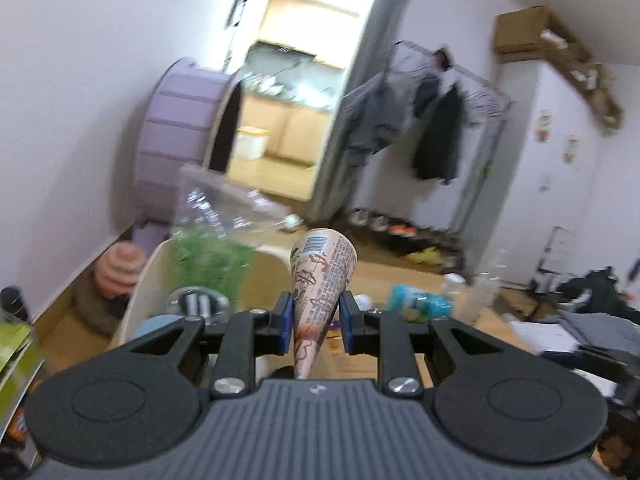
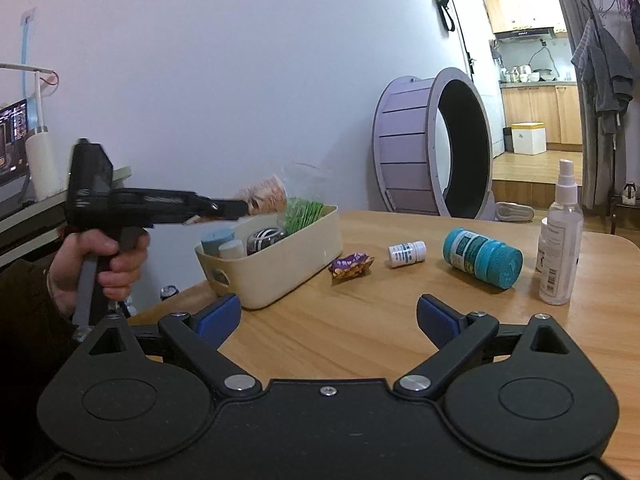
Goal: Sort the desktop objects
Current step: 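Carry the paper cone with the left gripper into the basket and open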
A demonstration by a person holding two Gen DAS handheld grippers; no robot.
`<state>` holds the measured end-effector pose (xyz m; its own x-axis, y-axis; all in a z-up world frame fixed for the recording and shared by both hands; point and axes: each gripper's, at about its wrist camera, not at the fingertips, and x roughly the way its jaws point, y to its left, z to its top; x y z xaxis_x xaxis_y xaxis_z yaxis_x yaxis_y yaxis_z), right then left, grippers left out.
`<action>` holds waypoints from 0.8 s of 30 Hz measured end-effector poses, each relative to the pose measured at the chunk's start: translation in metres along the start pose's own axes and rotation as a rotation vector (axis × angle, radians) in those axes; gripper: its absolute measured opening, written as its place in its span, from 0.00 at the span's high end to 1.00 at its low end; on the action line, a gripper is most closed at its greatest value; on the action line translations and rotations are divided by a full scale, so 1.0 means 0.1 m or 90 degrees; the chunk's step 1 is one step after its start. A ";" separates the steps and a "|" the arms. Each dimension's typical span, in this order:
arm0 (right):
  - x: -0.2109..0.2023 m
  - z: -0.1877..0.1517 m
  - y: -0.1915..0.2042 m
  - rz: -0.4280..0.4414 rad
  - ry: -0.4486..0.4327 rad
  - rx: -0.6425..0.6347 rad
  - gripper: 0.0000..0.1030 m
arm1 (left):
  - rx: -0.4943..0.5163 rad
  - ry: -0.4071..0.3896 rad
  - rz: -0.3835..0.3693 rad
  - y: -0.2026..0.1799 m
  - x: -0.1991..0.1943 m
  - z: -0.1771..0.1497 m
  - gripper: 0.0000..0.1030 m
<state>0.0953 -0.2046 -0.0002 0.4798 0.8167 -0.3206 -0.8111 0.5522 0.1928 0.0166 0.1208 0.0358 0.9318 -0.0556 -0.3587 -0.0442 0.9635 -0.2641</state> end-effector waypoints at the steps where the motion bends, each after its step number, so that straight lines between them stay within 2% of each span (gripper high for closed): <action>1: 0.00 0.00 0.03 -0.003 -0.003 -0.007 0.05 | -0.003 0.008 0.013 0.00 0.04 0.01 0.78; 6: 0.01 0.00 0.09 -0.002 0.001 -0.023 0.04 | 0.014 0.029 0.071 -0.12 0.23 0.06 0.74; 9: 0.01 0.00 0.09 -0.005 0.003 -0.023 0.04 | 0.035 0.060 0.093 -0.16 0.36 0.04 0.63; 14: -0.04 0.01 0.06 -0.028 -0.009 -0.019 0.04 | 0.047 0.039 0.070 -0.20 0.23 -0.04 0.53; 20: -0.08 0.04 -0.03 -0.076 -0.035 -0.007 0.04 | 0.054 0.015 0.022 -0.31 0.07 -0.12 0.51; 24: -0.07 0.07 -0.15 -0.135 -0.042 -0.003 0.04 | 0.053 0.005 -0.020 -0.38 0.01 -0.22 0.50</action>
<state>0.1063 -0.2176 0.0056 0.6600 0.6922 -0.2921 -0.6916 0.7116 0.1237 0.0112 0.0783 0.0263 0.9296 -0.0880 -0.3578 0.0155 0.9795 -0.2007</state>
